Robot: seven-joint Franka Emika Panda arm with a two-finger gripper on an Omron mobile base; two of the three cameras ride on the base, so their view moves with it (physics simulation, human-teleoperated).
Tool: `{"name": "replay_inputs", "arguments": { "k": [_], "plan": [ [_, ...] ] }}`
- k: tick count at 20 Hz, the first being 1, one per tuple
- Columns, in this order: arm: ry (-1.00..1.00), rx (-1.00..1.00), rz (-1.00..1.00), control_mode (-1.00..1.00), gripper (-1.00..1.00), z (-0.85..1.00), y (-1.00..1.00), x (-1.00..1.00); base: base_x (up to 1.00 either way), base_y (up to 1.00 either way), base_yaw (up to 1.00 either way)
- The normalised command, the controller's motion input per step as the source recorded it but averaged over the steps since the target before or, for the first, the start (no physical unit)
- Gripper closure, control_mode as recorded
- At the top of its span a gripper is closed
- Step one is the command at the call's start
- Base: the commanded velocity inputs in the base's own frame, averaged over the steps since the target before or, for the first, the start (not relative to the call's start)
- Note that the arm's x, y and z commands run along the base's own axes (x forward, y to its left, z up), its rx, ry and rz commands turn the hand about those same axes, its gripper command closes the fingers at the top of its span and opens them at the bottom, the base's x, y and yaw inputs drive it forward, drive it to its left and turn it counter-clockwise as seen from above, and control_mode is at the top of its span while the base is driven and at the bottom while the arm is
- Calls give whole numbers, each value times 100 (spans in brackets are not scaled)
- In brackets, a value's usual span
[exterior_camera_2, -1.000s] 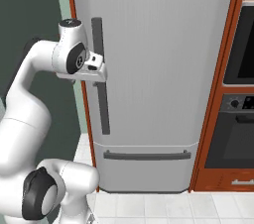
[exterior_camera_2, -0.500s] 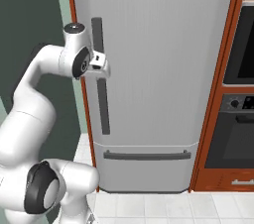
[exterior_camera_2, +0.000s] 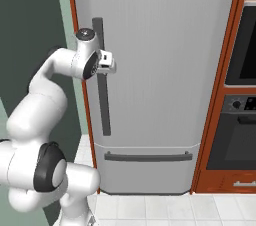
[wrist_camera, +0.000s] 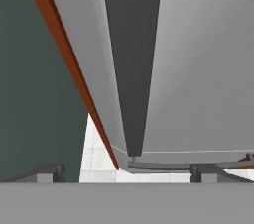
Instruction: Retrieve a lemon from the fridge and place it on the cutting board with the fish.
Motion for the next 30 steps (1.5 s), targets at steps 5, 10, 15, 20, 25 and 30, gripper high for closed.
{"name": "replay_inputs", "arguments": {
  "k": [5,10,15,20,25,30],
  "plan": [
    [1,0,0,-100,-100,0,0,34,0,0,0],
    [-4,0,0,-100,-100,-12,0,58,0,0,0],
    [-4,0,0,-100,-100,-23,8,30,0,0,0],
    [0,0,0,-100,-100,-1,25,32,0,0,0],
    [0,0,0,-100,-100,-2,-1,49,0,0,0],
    [0,0,1,-100,-100,-4,-19,23,0,0,0]
  ]
}}
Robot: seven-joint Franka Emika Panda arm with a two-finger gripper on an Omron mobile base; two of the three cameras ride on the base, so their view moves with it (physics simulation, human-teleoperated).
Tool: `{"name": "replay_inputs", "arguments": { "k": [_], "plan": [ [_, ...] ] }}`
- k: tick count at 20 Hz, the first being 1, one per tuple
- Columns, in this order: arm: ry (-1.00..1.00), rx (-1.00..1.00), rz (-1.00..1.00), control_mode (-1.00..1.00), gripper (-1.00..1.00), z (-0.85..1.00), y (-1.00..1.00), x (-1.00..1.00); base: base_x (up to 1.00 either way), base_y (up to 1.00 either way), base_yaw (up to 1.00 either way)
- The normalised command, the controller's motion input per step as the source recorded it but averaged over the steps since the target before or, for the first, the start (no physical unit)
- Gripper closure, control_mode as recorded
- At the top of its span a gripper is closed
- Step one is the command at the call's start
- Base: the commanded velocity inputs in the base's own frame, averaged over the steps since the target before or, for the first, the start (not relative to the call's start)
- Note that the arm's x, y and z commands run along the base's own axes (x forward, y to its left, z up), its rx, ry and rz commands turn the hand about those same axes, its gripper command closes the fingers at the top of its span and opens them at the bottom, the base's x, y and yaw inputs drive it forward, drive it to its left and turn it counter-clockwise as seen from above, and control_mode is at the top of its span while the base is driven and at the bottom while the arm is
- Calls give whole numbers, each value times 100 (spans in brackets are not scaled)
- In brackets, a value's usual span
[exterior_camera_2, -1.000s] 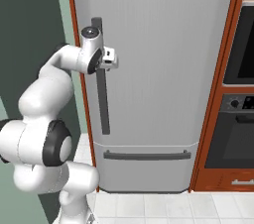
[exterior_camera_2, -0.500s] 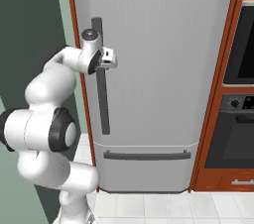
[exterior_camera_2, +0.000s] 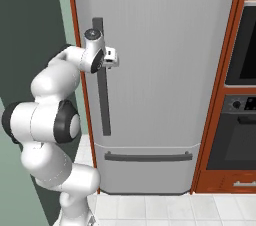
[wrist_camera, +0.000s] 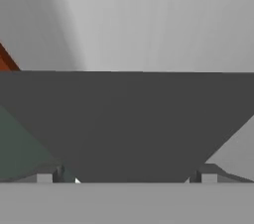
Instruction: Retrieve a lemon from the fridge and place it on the cutting board with the fish.
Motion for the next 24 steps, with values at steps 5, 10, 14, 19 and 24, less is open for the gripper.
{"name": "replay_inputs", "arguments": {
  "k": [5,10,14,19,24],
  "plan": [
    [-1,0,5,-100,-100,-7,-3,14,0,0,0],
    [-4,5,11,-100,100,-11,0,27,0,0,0],
    [-6,2,7,-100,100,-10,4,13,0,0,0],
    [-3,0,2,-100,100,-4,5,0,0,0,0],
    [2,-1,0,-100,100,10,-27,-32,0,0,0]
  ]
}}
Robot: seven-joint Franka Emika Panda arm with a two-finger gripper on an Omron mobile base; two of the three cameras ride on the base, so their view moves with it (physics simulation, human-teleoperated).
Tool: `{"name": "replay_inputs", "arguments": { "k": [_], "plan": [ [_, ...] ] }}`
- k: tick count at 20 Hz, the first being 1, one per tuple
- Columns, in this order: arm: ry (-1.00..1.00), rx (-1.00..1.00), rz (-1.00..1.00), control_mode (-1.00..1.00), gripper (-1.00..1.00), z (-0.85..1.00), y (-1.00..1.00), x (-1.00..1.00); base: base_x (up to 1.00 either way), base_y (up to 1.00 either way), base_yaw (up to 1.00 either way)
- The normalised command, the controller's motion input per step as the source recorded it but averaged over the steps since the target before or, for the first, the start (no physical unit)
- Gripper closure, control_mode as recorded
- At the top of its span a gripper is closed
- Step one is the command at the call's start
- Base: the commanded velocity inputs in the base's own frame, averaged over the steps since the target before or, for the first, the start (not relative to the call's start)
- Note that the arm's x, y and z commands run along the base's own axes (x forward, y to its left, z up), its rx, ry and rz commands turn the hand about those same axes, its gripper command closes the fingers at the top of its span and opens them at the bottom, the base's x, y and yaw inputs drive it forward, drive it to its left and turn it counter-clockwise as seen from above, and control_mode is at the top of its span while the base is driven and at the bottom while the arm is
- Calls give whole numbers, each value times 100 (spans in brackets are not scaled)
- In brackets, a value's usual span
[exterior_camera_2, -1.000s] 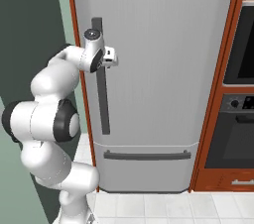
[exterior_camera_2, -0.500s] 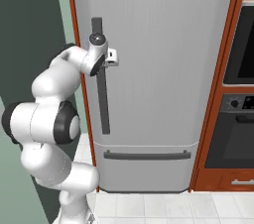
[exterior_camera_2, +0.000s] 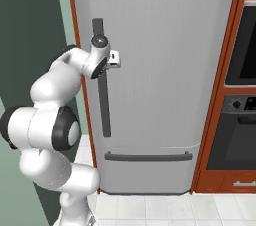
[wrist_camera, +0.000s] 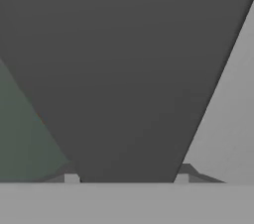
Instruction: Retrieve a lemon from the fridge and place it on the cutting board with the fish.
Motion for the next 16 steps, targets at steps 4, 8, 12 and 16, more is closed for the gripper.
{"name": "replay_inputs", "arguments": {
  "k": [4,8,12,16],
  "plan": [
    [0,0,0,-100,100,17,-61,-99,0,0,0],
    [0,0,0,-100,100,29,-84,-100,0,0,0],
    [0,0,0,-100,100,29,-100,-100,0,0,0],
    [0,0,0,-100,100,28,-100,-100,0,0,0]
  ]
}}
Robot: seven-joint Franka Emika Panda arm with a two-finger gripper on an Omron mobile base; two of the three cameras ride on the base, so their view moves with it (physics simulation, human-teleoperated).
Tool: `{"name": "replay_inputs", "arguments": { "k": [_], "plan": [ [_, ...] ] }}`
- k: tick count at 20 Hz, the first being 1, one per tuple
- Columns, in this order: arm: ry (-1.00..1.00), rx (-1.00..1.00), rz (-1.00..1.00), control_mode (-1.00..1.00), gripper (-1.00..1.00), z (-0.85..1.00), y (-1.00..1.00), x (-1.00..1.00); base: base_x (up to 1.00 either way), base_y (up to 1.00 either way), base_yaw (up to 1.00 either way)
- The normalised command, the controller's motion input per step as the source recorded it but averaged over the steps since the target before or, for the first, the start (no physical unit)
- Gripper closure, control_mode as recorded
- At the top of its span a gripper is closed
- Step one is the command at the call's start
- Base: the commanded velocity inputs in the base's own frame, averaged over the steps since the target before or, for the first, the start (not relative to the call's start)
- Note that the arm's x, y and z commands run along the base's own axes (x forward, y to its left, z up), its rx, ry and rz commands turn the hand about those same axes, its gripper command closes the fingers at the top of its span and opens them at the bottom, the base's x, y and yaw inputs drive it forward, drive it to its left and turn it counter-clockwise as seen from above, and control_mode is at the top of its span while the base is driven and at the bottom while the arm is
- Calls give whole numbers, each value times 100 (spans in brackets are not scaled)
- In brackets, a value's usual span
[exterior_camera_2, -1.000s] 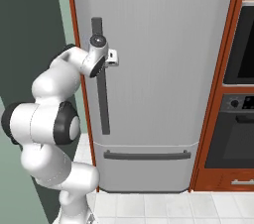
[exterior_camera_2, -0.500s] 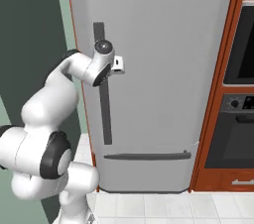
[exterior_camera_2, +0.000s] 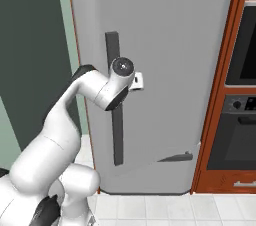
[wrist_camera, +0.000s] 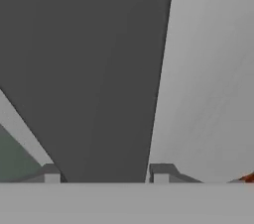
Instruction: Retrieve a lemon from the fridge and place it on the cutting board with the fish.
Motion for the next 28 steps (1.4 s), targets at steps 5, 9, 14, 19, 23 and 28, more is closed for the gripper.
{"name": "replay_inputs", "arguments": {
  "k": [5,9,14,19,23,28],
  "plan": [
    [0,0,0,-100,100,22,-100,-98,0,0,0],
    [0,0,3,-100,100,0,-58,-19,0,0,0],
    [0,0,0,-100,-100,0,-1,-7,0,0,0],
    [-4,0,0,-100,-100,0,0,-35,0,0,0],
    [-23,0,0,-100,-100,1,0,-100,0,0,0],
    [-26,-8,0,-100,-100,27,7,-100,0,0,0]
  ]
}}
